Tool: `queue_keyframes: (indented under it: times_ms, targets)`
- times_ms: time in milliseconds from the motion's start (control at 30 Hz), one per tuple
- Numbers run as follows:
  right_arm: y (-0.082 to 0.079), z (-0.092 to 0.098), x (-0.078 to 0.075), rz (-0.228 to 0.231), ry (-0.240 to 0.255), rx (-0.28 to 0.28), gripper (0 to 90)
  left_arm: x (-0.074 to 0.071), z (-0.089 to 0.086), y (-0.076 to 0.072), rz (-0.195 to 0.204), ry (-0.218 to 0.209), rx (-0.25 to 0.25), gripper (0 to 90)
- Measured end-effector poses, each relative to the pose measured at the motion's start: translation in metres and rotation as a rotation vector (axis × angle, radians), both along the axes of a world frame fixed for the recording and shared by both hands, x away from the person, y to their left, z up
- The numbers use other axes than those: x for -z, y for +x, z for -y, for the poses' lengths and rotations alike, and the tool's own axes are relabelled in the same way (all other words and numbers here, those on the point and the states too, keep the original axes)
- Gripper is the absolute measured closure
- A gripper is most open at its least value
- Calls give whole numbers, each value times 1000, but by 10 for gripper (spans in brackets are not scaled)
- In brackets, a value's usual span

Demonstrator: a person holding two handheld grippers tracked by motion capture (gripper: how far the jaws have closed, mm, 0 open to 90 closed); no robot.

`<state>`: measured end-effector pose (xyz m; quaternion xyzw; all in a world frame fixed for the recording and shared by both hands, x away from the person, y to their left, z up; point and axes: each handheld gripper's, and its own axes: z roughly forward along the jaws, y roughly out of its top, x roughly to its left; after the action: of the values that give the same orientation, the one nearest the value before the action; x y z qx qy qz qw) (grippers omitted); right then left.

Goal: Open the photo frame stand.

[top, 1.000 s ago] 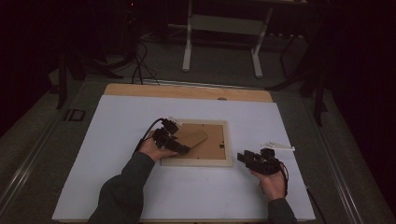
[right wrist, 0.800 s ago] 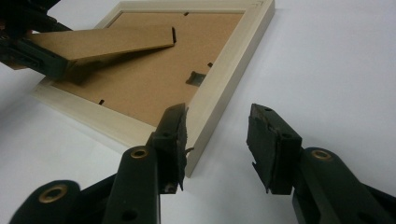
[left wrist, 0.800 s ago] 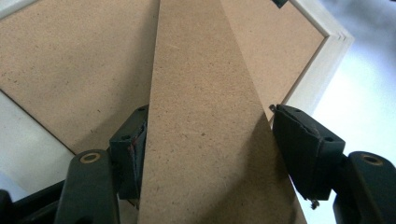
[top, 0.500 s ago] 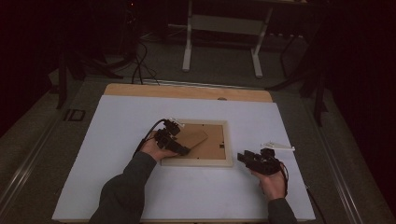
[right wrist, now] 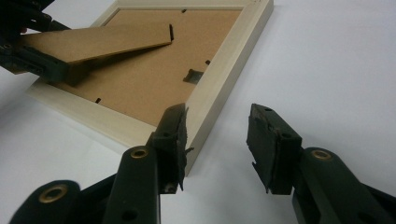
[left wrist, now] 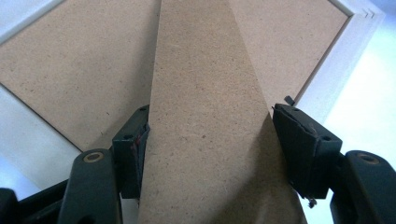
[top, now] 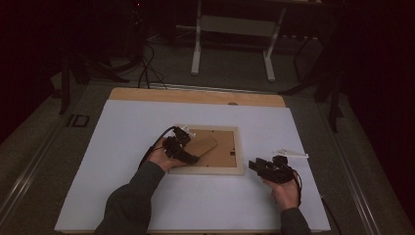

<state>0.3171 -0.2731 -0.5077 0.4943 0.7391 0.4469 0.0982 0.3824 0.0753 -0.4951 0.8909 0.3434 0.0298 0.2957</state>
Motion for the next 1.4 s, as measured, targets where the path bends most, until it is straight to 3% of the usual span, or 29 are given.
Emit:
queue_keyframes:
  times_ms: [367, 433, 900, 1167, 1400]
  targets:
    - [1, -3, -2, 8, -24, -2, 569, 0, 3, -7, 65, 23, 3, 355]
    - [1, -4, -4, 13, -51, -1, 568, 0, 3, -8, 79, 25, 2, 354]
    - [13, -6, -18, 34, -78, -12, 565, -3, 6, -24, 180, 40, -9, 354]
    - [21, -10, -28, 50, -97, -23, 562, -5, 8, -34, 243, 58, -14, 354]
    - [31, -18, -34, 52, -127, -34, 551, -6, 11, -48, 322, 77, -19, 354]
